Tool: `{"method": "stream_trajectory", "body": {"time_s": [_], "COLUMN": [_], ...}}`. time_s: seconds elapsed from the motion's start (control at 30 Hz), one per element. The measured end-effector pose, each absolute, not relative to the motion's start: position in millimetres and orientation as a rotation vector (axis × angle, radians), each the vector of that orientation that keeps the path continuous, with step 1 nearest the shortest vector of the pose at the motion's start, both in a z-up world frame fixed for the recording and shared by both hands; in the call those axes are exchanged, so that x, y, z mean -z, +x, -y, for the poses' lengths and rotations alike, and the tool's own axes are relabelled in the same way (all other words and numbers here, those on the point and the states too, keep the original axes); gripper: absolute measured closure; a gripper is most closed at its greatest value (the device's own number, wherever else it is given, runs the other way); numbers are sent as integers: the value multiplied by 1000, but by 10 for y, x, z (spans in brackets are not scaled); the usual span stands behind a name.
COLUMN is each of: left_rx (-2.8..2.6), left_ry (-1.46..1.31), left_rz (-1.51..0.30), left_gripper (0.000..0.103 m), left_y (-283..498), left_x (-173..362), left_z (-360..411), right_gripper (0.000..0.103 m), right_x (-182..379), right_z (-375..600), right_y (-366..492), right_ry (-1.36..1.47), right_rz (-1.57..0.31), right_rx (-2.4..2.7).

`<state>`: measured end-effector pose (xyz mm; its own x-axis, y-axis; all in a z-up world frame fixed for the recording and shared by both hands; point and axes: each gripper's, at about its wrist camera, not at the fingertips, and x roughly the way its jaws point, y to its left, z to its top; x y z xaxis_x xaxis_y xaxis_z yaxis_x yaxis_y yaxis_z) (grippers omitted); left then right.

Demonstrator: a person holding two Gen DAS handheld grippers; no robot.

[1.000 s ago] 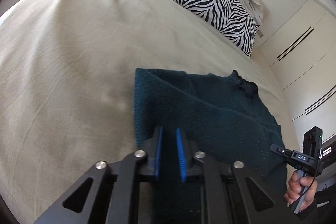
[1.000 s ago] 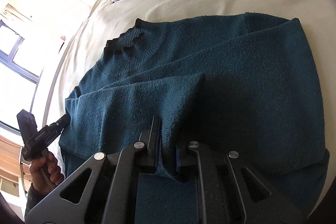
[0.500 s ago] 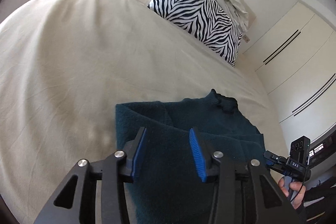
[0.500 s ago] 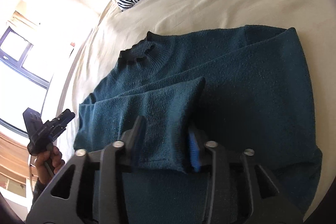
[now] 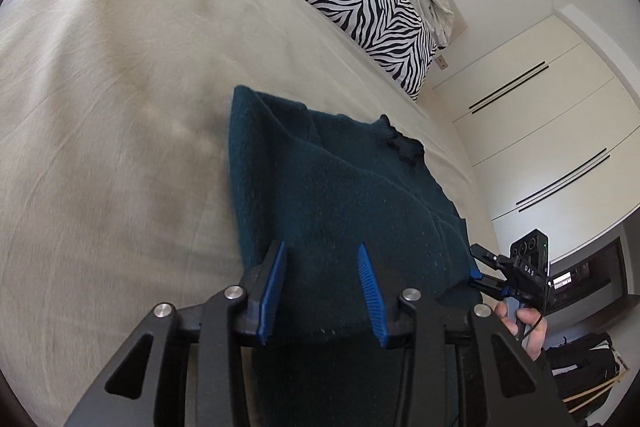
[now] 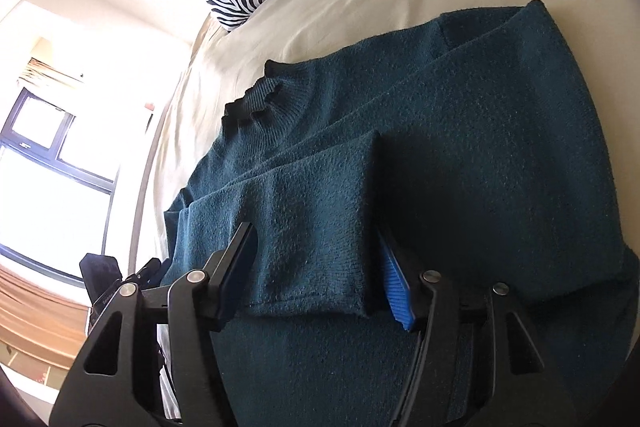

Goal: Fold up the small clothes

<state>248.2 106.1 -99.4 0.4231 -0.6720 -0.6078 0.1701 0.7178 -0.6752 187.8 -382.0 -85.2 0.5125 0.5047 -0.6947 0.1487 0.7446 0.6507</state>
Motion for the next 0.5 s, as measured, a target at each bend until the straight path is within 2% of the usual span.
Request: {"method": "stream_trajectory", "body": {"time_s": [0.27,0.5], "left_rx": [583,520], "left_ry": [-426,-350], "left_rz": [-1020,-1020], "left_gripper": [62,62], "left_y": [2126,2005], "left_x": [981,846], "left_z": [-992,-1042], "right_gripper": [45,45], "right_x": [876,624], "right_z": [3842,3887], "right_y": [1643,1496], "right_ry": [726,708], "right_rz": [-1031,-988], "right_rx": [-222,-213]}}
